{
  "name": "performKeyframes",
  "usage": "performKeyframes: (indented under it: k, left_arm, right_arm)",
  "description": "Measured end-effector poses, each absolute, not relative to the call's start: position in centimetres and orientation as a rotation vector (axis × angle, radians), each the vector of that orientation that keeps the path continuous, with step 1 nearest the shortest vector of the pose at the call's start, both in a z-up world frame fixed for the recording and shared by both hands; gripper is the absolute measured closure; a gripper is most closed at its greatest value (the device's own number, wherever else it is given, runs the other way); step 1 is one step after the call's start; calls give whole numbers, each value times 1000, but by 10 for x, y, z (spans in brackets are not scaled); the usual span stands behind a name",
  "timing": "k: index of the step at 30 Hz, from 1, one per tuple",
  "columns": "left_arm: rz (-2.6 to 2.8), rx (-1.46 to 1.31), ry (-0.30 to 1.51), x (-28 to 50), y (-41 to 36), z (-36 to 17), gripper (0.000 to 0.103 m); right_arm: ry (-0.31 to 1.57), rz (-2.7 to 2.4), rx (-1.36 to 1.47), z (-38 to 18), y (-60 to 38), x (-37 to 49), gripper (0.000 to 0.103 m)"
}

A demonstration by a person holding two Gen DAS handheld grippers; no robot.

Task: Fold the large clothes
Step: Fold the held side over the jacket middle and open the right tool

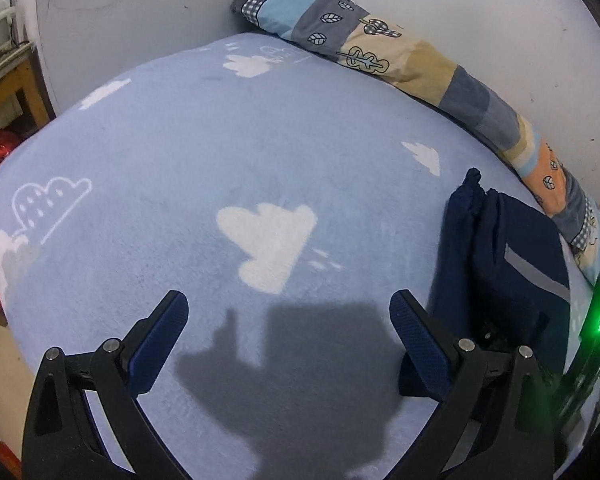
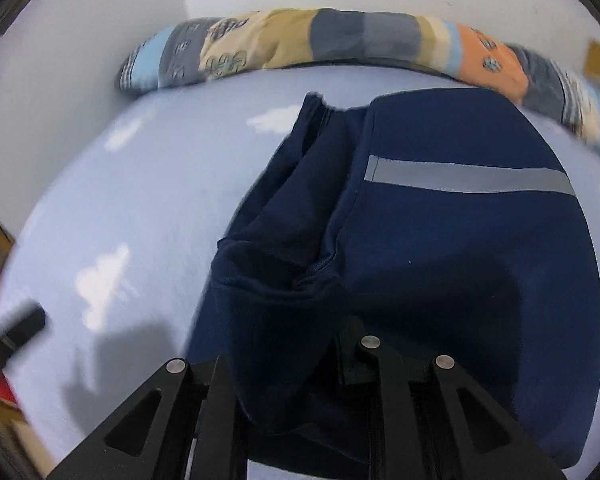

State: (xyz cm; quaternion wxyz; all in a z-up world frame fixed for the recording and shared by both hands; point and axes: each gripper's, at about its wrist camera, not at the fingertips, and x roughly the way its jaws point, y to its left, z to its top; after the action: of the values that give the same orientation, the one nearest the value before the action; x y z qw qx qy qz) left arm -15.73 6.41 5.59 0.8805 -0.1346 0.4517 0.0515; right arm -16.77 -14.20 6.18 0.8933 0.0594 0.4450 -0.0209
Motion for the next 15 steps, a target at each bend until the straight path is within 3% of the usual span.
performKeyframes:
  k: [5,10,15]
  left_arm:
    - [84,-262,920,-159,57,64,1]
    - [89,-272,930,-159,59,62,1]
    - [101,-289,944,-157,63,58,1]
  right_arm:
    - [820,3,38,88,-126,-182,86]
    - [889,69,-73,57,-99,-176,85]
    - [908,78,-114,48,-93,-183,75]
